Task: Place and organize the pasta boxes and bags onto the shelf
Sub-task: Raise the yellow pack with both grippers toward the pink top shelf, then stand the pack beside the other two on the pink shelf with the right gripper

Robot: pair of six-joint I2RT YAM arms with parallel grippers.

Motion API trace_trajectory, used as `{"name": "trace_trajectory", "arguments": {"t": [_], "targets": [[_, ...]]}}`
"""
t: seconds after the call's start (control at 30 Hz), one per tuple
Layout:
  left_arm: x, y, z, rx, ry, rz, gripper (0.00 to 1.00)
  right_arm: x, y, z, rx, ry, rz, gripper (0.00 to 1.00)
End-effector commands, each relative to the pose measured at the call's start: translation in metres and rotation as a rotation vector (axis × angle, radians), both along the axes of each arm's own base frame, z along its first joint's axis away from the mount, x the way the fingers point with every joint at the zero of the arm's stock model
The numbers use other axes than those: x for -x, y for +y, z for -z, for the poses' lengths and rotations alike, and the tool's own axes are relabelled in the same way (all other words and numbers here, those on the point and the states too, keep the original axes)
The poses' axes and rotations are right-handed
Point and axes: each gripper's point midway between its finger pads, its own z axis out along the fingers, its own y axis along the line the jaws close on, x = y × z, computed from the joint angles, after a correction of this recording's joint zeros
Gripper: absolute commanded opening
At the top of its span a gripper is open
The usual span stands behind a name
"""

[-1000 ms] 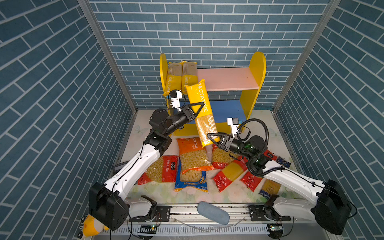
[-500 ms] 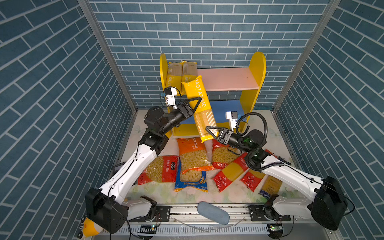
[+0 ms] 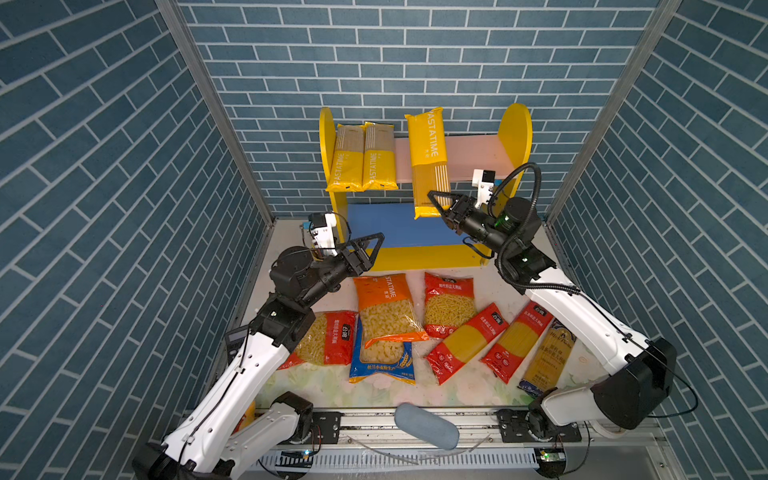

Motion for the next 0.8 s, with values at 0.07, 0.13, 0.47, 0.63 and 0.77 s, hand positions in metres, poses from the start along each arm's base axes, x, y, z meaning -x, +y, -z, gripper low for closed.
{"name": "trace_trajectory", "arguments": {"t": [0.07,0.13,0.47,0.63,0.77], "targets": [[0.007,0.001,0.026,-0.009,0.059,-0.008,0.75,-0.024,-0.013,-0.071,-0.088,-0.052,0.081,0.00],[0.010,0.001,0.033,-0.018,0.069,-0.008,0.75,-0.036,-0.010,-0.076,-0.088,-0.026,0.093,0.00],[0.020,-0.002,0.053,-0.023,0.112,0.004,0.74,-0.087,0.027,-0.076,-0.100,0.086,0.048,0.00],[0.022,-0.001,0.055,-0.032,0.112,0.003,0.75,-0.096,0.045,-0.071,-0.091,0.116,-0.018,0.02],[0.022,-0.001,0.060,-0.031,0.121,0.002,0.75,-0.095,0.049,-0.065,-0.065,0.133,-0.042,0.08]]}}
